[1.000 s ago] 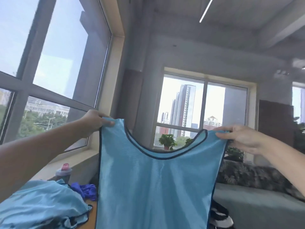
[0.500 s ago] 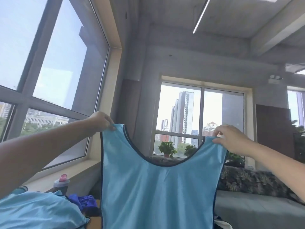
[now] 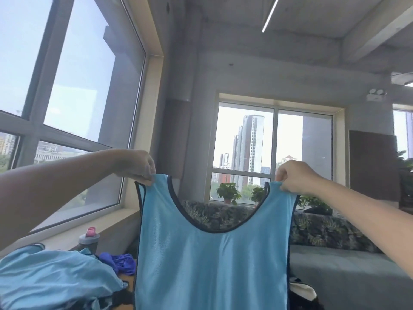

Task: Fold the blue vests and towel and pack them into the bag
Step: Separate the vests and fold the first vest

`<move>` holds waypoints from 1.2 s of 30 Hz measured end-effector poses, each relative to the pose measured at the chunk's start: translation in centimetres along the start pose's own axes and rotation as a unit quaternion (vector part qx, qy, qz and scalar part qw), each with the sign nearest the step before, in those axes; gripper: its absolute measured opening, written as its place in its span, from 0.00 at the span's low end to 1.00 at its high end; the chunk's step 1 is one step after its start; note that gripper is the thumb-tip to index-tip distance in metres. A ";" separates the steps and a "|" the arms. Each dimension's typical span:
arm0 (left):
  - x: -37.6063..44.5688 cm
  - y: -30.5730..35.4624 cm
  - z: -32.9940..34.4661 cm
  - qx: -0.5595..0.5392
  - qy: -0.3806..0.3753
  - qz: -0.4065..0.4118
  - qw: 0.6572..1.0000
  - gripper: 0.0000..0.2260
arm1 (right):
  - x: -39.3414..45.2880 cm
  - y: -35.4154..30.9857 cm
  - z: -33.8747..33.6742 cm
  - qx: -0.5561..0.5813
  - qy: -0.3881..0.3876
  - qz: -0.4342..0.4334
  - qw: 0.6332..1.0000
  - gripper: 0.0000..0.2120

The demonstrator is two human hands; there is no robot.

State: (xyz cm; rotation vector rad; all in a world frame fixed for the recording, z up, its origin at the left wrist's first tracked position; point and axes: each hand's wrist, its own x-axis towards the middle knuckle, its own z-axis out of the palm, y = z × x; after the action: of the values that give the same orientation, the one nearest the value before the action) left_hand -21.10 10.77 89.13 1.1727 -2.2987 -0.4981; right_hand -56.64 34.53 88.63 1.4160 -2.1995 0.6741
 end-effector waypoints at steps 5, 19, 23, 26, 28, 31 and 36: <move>0.1 -0.7 2.5 0.025 -0.045 0.007 0.999 0.10 | -0.2 -0.1 2.0 -0.039 -0.043 -0.033 0.998 0.06; -1.7 -6.0 13.8 0.454 0.039 0.172 0.874 0.11 | -4.0 1.0 12.5 -0.091 -0.035 -0.024 0.995 0.07; -0.9 -7.3 16.2 0.520 0.041 0.228 0.822 0.06 | -5.0 0.3 16.5 -0.226 0.007 -0.113 0.968 0.15; 0.4 -8.7 18.1 0.514 0.048 0.246 0.820 0.14 | -5.3 0.2 19.7 -0.260 0.003 -0.157 0.953 0.20; 2.0 -10.1 19.6 0.509 0.035 0.243 0.825 0.18 | -4.8 0.7 22.3 -0.261 0.017 -0.181 0.948 0.23; 4.0 -12.7 22.4 0.502 0.020 0.231 0.833 0.20 | -4.3 1.7 26.7 -0.280 0.004 -0.224 0.933 0.25; 8.4 -17.5 25.8 0.497 -0.028 0.198 0.844 0.09 | -3.0 3.2 33.5 -0.287 0.023 -0.310 0.906 0.16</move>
State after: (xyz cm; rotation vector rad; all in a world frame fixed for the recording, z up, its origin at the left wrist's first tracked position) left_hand -29.28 -3.58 61.35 0.9926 -2.7997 0.9476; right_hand -61.74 17.39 60.00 1.5955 -1.5562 -0.1579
